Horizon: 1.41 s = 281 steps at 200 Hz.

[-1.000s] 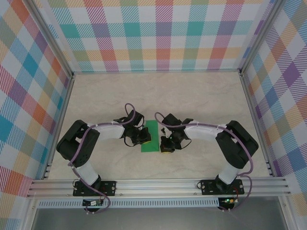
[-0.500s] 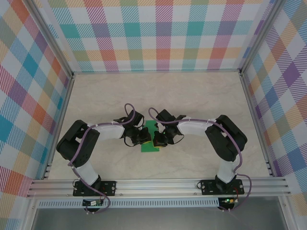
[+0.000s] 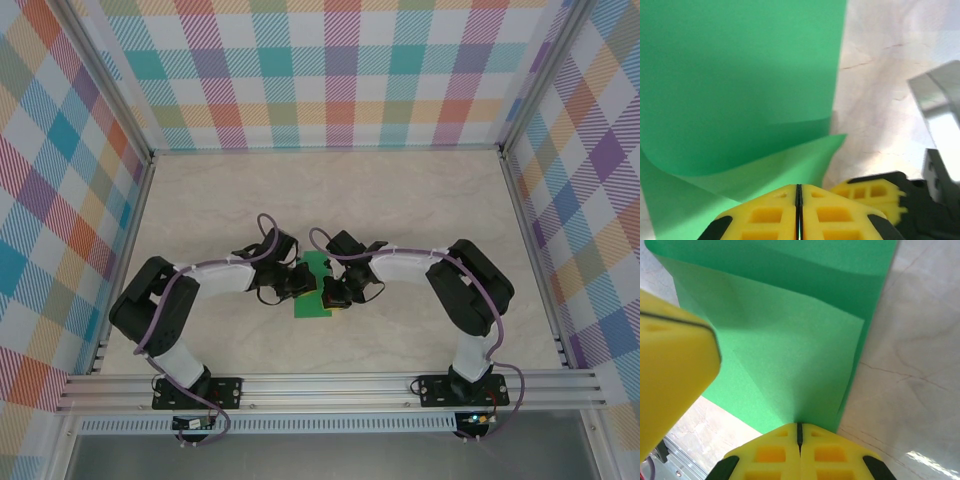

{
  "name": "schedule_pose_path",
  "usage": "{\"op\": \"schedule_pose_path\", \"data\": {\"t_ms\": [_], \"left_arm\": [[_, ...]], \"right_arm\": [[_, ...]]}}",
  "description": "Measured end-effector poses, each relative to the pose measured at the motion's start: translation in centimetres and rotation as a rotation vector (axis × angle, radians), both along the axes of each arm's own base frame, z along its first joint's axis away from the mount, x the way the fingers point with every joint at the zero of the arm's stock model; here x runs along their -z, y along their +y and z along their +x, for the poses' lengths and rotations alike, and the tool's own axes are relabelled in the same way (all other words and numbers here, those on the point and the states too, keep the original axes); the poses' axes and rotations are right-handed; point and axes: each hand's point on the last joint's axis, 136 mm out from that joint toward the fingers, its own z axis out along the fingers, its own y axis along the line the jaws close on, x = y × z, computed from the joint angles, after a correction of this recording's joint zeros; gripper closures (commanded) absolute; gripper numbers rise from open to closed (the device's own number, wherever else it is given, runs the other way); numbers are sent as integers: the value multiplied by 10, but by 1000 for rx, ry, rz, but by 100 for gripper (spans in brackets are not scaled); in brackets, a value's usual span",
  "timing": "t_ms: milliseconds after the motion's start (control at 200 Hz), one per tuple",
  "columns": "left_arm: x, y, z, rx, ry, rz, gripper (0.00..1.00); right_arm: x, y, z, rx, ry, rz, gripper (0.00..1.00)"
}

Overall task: Fold a paper plane with a square sheet of paper (pick it up from the middle)
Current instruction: Fold the triangle a second time at the center of the table.

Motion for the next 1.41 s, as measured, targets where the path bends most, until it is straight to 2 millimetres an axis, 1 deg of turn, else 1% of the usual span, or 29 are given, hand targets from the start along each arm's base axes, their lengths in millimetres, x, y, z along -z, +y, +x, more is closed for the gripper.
{"op": "schedule_pose_path", "data": {"t_ms": [60,145,386,826,967,1242,1327,1407], "left_arm": [[-1,-2,-2,3,-1,-20,90],[2,-3,-7,12,17,-35,90],[23,-7,-14,27,72,-24,90],[24,2,-5,-2,43,57,87],[23,17,10,-45,26,80,88],[23,67,52,-177,-14,123,88],[22,77,58,-186,-24,124,87],[18,81,61,-178,-46,117,86]], "right_arm": [[0,0,0,0,0,0,98],[0,0,0,-1,2,0,98],[1,0,-1,-6,7,1,97],[4,-4,-1,-44,22,-51,97],[4,-4,-1,-56,14,-53,97],[4,-4,-1,-60,13,-52,97],[4,-4,-1,-60,13,-51,97],[3,-3,-1,-60,12,-49,97]]}}
